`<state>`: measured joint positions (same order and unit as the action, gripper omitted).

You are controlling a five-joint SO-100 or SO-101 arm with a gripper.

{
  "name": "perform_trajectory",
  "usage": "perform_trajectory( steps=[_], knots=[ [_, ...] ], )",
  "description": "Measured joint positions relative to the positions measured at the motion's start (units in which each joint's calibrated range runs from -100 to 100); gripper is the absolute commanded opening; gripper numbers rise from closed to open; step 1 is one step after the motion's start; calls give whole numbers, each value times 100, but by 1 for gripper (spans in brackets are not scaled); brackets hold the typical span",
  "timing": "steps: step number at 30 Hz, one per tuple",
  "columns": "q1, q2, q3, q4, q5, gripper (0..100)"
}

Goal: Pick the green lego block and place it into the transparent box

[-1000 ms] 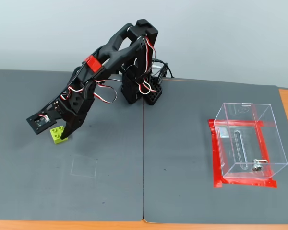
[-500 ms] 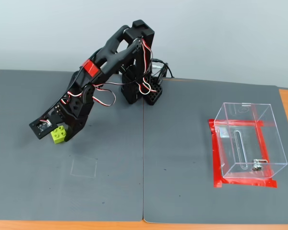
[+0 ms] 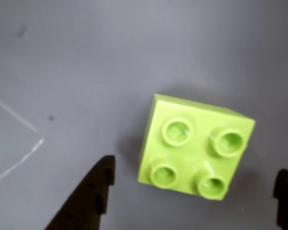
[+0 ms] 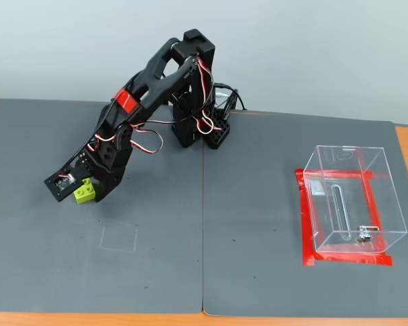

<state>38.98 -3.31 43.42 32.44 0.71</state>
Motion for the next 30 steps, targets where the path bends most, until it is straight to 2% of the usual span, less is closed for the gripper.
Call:
perform_trajectory(
  steps=[8, 16, 30],
  knots=[
    [7, 153, -126, -9, 0, 36],
    [7, 161, -144, -9, 0, 26],
    [7, 170, -144, -9, 0, 25]
  ],
)
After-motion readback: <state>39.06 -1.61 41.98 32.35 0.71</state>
